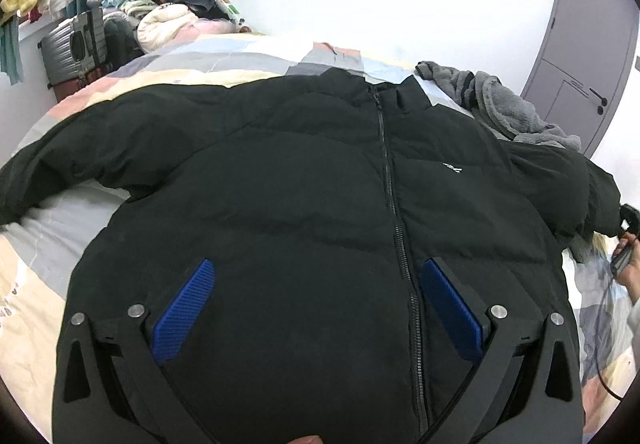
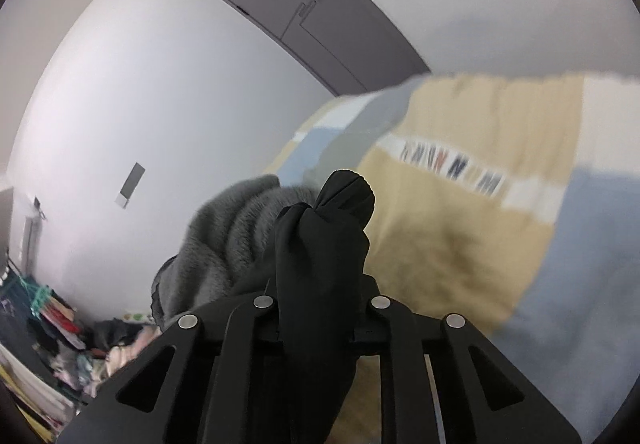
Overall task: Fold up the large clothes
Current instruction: 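Lift the gripped sleeve with the right tool and raise it up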
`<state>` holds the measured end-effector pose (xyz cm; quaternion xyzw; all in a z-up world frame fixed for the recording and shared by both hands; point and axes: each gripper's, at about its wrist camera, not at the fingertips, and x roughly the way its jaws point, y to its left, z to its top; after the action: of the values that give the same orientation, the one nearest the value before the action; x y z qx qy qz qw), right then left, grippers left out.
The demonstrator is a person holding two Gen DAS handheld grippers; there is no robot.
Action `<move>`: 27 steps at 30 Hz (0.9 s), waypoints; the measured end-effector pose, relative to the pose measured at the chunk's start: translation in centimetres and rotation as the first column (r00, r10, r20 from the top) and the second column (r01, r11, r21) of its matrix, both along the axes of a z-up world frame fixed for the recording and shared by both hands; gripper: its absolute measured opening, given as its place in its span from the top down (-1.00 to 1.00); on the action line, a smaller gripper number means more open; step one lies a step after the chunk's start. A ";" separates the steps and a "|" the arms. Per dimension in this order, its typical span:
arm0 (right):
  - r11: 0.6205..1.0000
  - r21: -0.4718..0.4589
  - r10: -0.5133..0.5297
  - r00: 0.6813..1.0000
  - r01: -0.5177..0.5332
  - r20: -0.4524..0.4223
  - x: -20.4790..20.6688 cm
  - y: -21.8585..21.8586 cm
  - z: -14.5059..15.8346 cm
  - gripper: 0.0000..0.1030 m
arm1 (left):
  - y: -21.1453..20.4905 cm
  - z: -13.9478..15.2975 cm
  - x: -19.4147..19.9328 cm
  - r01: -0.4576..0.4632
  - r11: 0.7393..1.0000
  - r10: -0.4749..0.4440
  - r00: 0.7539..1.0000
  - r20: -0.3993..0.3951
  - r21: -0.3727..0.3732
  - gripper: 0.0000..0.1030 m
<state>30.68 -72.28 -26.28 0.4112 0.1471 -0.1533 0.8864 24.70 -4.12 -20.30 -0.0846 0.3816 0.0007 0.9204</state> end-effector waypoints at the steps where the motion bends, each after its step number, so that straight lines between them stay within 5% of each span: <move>1: 1.000 -0.010 -0.003 1.000 0.003 -0.008 -0.5 0.1 0.8 0.76 | 0.0 0.1 -0.2 0.006 1.000 -0.006 1.000 0.002 -0.001 -1.00; 8: 0.991 -0.130 -0.034 0.999 0.037 0.027 -5.4 2.0 8.2 0.81 | -0.8 0.8 -1.7 0.079 0.996 -0.079 0.997 -0.012 0.046 -1.00; 16: 0.965 -0.257 -0.031 0.998 0.042 0.047 -8.2 6.2 16.9 0.84 | -0.5 3.6 -3.8 0.114 0.988 -0.124 0.987 0.098 0.104 -1.00; 27: 0.861 -0.509 0.058 0.996 -0.018 0.063 -7.7 20.5 29.2 0.82 | 4.2 4.7 -4.8 0.094 0.990 -0.107 0.987 0.123 0.106 -1.00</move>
<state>23.00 -51.74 2.90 0.1659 0.0757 -0.1536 0.9712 19.86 0.11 -15.59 -0.0188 0.3247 -0.0321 0.9451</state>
